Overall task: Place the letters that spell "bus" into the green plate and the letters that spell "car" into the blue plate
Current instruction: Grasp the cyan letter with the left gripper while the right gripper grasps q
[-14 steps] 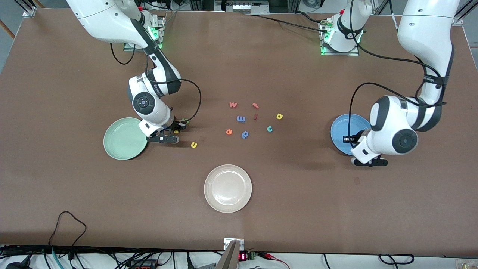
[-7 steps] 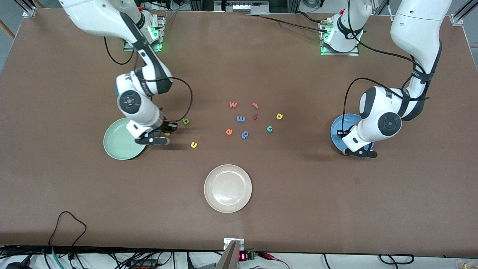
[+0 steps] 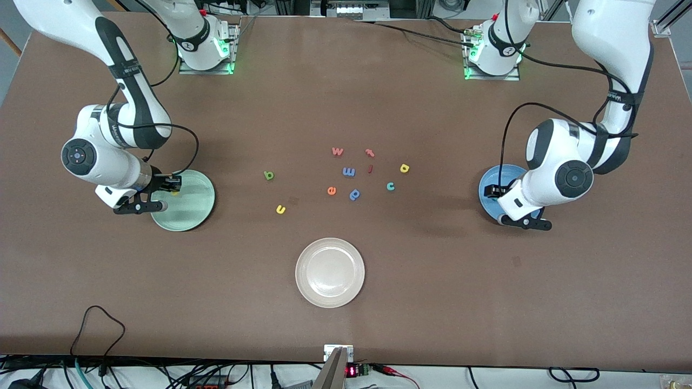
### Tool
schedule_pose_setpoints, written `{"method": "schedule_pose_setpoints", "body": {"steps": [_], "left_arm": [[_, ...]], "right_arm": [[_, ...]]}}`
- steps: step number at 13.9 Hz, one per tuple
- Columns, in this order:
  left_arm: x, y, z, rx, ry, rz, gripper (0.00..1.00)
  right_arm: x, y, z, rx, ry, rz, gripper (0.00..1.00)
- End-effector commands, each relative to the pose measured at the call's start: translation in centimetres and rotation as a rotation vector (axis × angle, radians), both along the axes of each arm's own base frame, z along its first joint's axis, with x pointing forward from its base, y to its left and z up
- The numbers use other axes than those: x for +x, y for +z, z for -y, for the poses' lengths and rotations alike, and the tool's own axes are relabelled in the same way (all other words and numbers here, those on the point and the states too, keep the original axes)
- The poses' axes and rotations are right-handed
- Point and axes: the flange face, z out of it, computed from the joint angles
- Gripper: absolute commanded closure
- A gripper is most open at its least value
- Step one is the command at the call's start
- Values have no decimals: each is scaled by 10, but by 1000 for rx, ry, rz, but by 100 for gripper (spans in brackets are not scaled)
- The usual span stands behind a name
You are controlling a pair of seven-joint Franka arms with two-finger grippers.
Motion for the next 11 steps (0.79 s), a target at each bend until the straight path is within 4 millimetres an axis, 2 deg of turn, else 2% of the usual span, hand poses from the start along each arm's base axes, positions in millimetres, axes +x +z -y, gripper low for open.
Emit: {"method": "schedule_pose_setpoints", "body": {"steps": [1, 2, 3, 4, 6, 9, 11], "left_arm": [[4, 11, 62, -20, -8, 7, 0], [9, 10, 87, -33, -2, 14, 2], [10, 3, 123, -54, -17, 11, 3], [9, -4, 147, -66, -35, 9, 6], [-6, -21, 201, -87, -99, 33, 12], [-24, -51, 242, -79, -12, 42, 29], [-30, -67, 254, -79, 6, 42, 38]], "right_arm": [[-1, 8, -15, -5, 45, 8, 10], [-1, 11, -26, -4, 62, 10, 2], [-3, 14, -47, -4, 89, 14, 2], [-6, 14, -71, -4, 123, 16, 2], [-13, 17, -113, -4, 189, 21, 2], [-34, 14, -183, -1, 315, 18, 4], [-46, 10, -217, 4, 375, 18, 9]]}}
